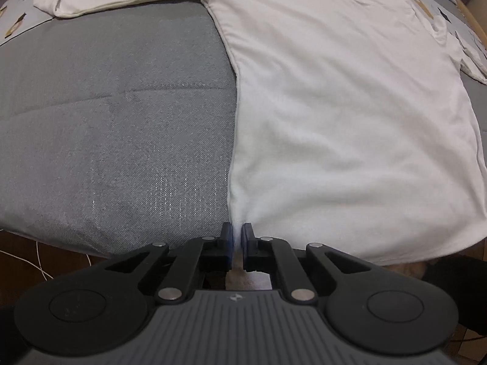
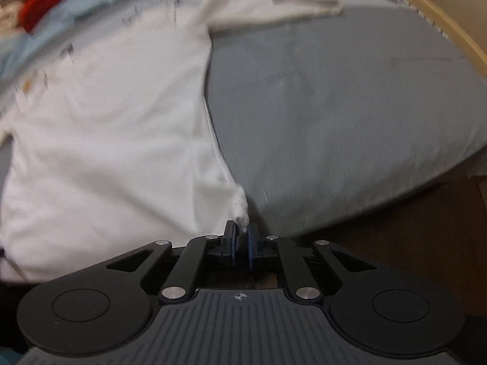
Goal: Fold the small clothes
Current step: 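Open both tools and release the shirt edges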
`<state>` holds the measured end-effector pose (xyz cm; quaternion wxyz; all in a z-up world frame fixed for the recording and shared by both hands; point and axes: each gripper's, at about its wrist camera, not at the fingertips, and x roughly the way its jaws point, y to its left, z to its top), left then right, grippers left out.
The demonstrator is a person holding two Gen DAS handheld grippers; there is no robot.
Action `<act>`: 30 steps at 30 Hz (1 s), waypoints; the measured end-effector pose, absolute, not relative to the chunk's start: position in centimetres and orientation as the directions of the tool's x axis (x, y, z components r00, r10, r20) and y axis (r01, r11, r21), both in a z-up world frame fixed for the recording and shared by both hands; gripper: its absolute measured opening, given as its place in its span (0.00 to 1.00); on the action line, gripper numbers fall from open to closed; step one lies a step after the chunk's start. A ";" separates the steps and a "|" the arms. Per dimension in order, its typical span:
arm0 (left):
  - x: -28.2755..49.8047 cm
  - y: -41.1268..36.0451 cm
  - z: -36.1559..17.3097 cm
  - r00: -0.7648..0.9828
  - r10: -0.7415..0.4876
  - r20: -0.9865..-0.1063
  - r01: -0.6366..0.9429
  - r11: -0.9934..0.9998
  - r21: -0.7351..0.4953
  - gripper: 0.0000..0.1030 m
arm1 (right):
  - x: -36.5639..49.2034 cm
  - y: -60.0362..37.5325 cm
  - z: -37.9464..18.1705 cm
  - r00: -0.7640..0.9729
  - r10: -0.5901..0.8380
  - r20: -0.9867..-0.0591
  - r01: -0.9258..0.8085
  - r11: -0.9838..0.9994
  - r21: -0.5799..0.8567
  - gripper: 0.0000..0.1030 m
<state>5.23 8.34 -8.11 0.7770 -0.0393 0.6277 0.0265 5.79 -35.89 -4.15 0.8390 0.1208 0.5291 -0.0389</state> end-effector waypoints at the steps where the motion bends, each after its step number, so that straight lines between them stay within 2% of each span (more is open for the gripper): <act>1: 5.5 8.3 -7.8 0.219 -0.006 -0.976 -0.098 0.995 -0.028 0.07 | 5.9 -35.9 -3.5 0.477 0.058 -0.877 0.198 0.965 0.171 0.17; 3: 5.6 8.4 -7.3 0.262 -0.016 -0.965 -0.119 0.992 -0.049 0.12 | 6.3 -35.9 -2.8 0.535 0.066 -0.842 0.196 0.960 0.200 0.32; 4: 5.6 8.5 -6.8 0.290 -0.027 -0.957 -0.132 0.989 -0.068 0.17 | 6.7 -35.6 -2.7 0.550 0.080 -0.831 0.186 0.958 0.216 0.35; 5: 5.7 8.6 -6.4 0.320 -0.046 -0.946 -0.145 0.985 -0.097 0.30 | 7.2 -35.5 -2.8 0.558 0.096 -0.824 0.171 0.959 0.227 0.40; 6: 5.9 8.6 -6.0 0.343 -0.057 -0.938 -0.153 0.981 -0.116 0.38 | 7.8 -35.4 -2.9 0.559 0.105 -0.823 0.156 0.961 0.229 0.42; 7: 6.5 8.8 -5.7 0.358 -0.061 -0.932 -0.157 0.980 -0.124 0.39 | 8.3 -35.0 -3.2 0.558 0.105 -0.823 0.144 0.965 0.221 0.43; 13: 8.4 8.4 -6.9 0.332 -0.007 -0.943 -0.180 0.981 -0.071 0.39 | 11.5 -33.3 -5.4 0.522 0.051 -0.851 0.136 0.981 0.142 0.44; 16: 8.6 8.2 -7.9 0.298 0.071 -0.952 -0.161 0.987 0.024 0.39 | 12.3 -33.0 -6.9 0.478 0.023 -0.878 0.169 0.978 0.118 0.44; 18: 8.5 8.5 -8.8 0.257 0.120 -0.959 -0.153 0.985 0.082 0.41 | 12.8 -32.6 -8.4 0.418 -0.025 -0.908 0.175 0.983 0.054 0.44; 20: 8.6 8.4 -8.6 0.261 0.125 -0.957 -0.149 0.985 0.088 0.41 | 12.9 -32.5 -9.4 0.364 -0.076 -0.928 0.188 0.982 -0.007 0.44; 24: 8.2 9.0 -7.3 0.331 0.093 -0.939 -0.186 0.982 0.032 0.41 | 12.8 -32.6 -8.4 0.406 -0.060 -0.912 0.208 0.978 0.028 0.44; 28: 8.4 8.8 -8.7 0.247 0.116 -0.962 -0.175 0.982 0.074 0.41 | 12.8 -32.4 -9.4 0.359 -0.076 -0.930 0.205 0.979 -0.001 0.44; 30: 8.3 8.5 -7.8 0.285 0.118 -0.951 -0.169 0.983 0.072 0.41 | 12.8 -32.8 -8.6 0.379 -0.068 -0.923 0.227 0.974 0.022 0.44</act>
